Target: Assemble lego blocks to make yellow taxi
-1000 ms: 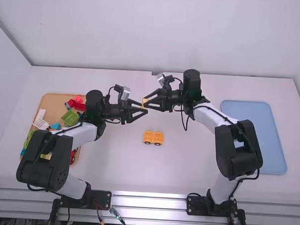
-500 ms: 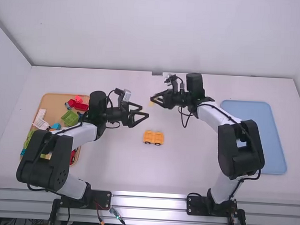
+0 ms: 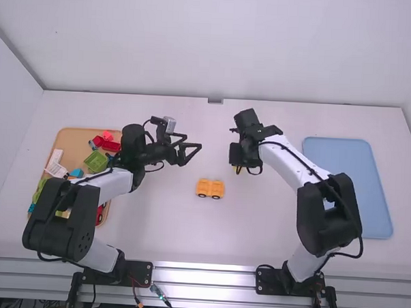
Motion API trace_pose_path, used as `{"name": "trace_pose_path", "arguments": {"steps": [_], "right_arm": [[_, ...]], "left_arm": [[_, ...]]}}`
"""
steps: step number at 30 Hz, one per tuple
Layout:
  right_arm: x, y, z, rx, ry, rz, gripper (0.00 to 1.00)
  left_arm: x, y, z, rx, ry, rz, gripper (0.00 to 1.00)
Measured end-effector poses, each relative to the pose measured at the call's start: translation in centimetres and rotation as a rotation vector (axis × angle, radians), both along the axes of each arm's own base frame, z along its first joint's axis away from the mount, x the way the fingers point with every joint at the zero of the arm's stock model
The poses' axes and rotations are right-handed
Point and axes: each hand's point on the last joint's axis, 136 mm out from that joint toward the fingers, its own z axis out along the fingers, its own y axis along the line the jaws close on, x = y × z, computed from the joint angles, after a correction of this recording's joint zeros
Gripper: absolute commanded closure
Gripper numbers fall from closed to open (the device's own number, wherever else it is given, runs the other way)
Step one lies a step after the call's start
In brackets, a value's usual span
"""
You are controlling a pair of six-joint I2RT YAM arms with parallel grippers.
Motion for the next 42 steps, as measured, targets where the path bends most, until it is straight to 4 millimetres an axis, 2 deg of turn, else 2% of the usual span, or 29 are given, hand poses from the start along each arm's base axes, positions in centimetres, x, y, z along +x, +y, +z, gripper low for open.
{"name": "trace_pose_path", "arguments": {"steps": [1, 2, 4, 5, 7, 10, 15, 20, 24, 25, 28, 29, 31, 34, 42], "right_arm": [[-0.9, -0.6, -0.6, -0.003, 0.048, -0.113, 1.00], [-1.0, -0.6, -0.6, -0.003, 0.054, -0.129, 1.00], [-3.0, -1.8, -1.5, -0.020, 0.148, -0.358, 1.00], [-3.2, -2.0, -1.6, -0.022, 0.158, -0.391, 1.00], [-4.2, -2.5, -2.3, -0.018, 0.199, -0.583, 1.00], [-4.5, -2.6, -3.3, 0.019, 0.215, -0.777, 1.00], [-3.9, -1.8, -4.4, 0.105, 0.210, -0.926, 1.00], [-3.3, -1.8, -4.3, 0.111, 0.178, -0.889, 1.00], [-1.9, -1.8, -4.1, 0.055, 0.077, -0.556, 1.00], [-1.6, -1.5, -4.0, 0.034, 0.051, -0.386, 1.00], [-2.3, -0.8, -4.0, -0.012, 0.035, 0.034, 1.00], [-2.6, -0.8, -4.1, -0.023, 0.036, 0.102, 1.00], [-4.1, -1.1, -4.3, -0.070, 0.062, 0.370, 1.00], [-5.5, -1.7, -4.5, -0.118, 0.086, 0.630, 1.00], [-5.5, -2.3, -4.6, -0.221, 0.039, 1.029, 1.00]], "left_arm": [[0.1, 0.1, 0.0, 0.003, -0.001, 0.009, 0.01], [0.2, 0.1, 0.0, 0.004, -0.001, 0.011, 0.01], [0.3, 0.2, -0.1, 0.007, 0.003, 0.021, 0.01], [0.3, 0.2, -0.2, 0.007, 0.003, 0.021, 0.01], [0.3, 0.3, -0.2, 0.008, 0.005, 0.024, 0.01], [0.3, 0.3, -0.2, 0.008, 0.006, 0.024, 0.01], [0.2, 0.3, -0.4, 0.010, 0.015, 0.025, 0.01], [0.3, 0.3, -0.5, 0.012, 0.021, 0.030, 0.01], [0.4, 0.4, -0.6, 0.015, 0.021, 0.038, 0.01], [0.5, 0.5, -0.6, 0.016, 0.022, 0.043, 0.01], [0.6, 0.6, -0.7, 0.021, 0.023, 0.057, 0.01], [0.6, 0.6, -0.7, 0.021, 0.023, 0.057, 0.01], [0.7, 0.7, -0.7, 0.023, 0.023, 0.061, 0.01], [0.7, 0.7, -0.7, 0.023, 0.023, 0.064, 0.01], [0.8, 0.8, -0.8, 0.024, 0.024, 0.067, 0.01]]}}
